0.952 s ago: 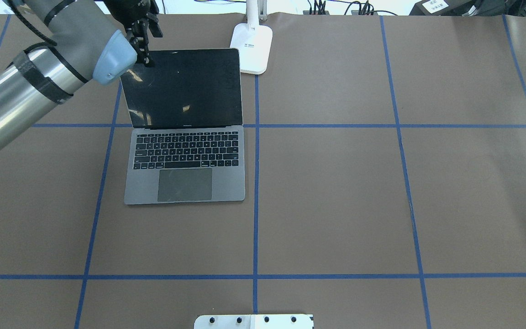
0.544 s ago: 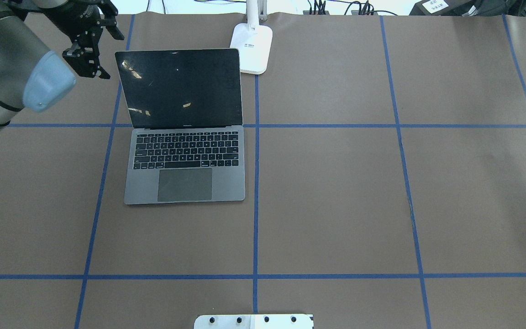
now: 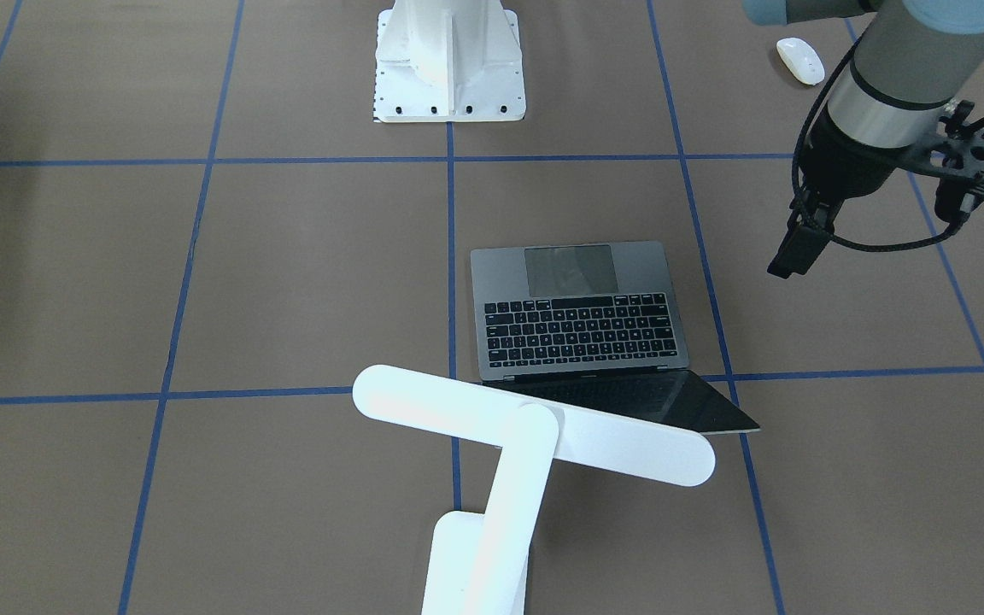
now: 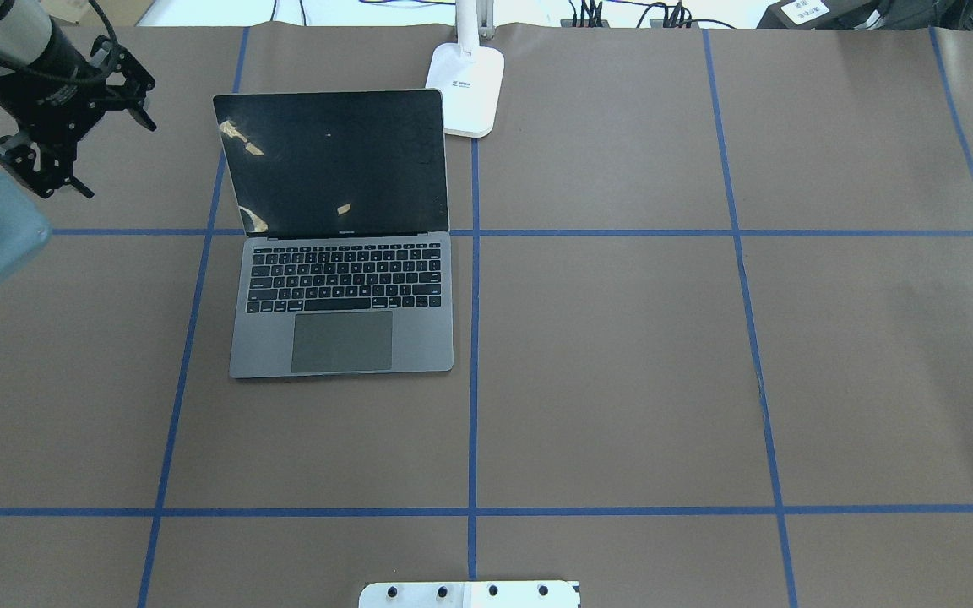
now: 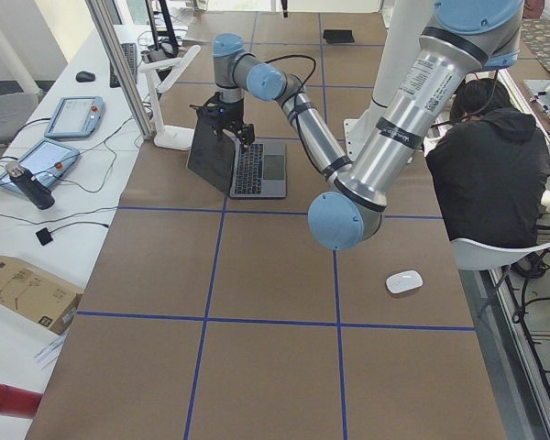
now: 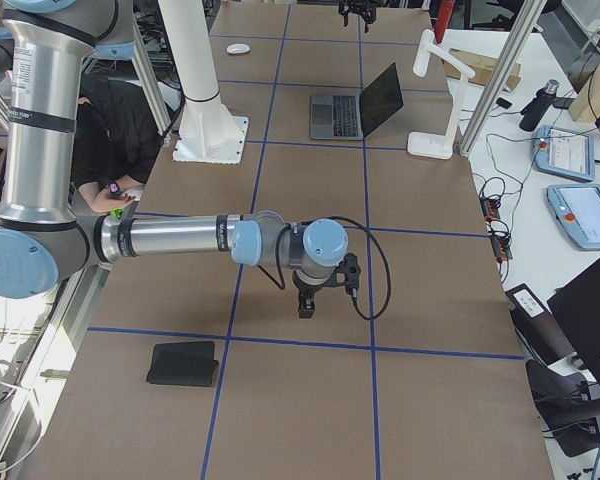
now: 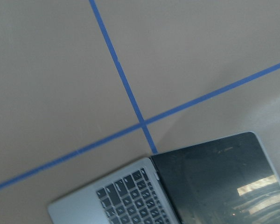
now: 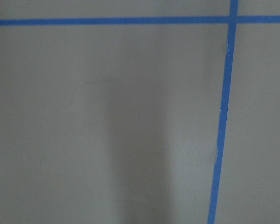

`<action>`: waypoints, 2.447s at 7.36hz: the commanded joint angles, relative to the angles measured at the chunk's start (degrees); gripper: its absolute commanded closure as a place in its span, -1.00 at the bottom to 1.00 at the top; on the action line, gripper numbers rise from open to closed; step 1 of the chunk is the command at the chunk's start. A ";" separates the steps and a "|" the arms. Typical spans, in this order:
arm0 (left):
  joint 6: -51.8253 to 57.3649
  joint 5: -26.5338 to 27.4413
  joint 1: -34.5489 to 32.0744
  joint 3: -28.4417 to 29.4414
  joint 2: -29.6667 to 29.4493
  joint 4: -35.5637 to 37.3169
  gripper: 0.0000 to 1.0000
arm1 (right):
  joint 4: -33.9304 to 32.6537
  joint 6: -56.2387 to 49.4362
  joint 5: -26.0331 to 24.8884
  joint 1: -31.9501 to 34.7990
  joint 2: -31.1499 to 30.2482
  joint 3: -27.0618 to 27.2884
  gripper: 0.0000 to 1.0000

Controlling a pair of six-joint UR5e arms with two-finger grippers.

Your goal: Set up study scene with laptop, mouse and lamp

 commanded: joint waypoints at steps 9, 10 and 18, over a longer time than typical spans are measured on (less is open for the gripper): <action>43.82 -0.55 -0.85 -9.58 16.36 -4.17 -1.00 | 0.03 -39.99 3.52 -5.14 -5.78 -16.83 -0.99; 43.64 -0.55 -0.85 -9.58 15.92 -4.17 -1.00 | 0.20 -40.78 3.52 -5.49 -5.70 -18.66 -0.99; 43.29 -0.55 -0.85 -10.46 14.16 -4.08 -1.00 | -0.06 -44.99 4.48 -7.60 -7.01 -24.13 -0.99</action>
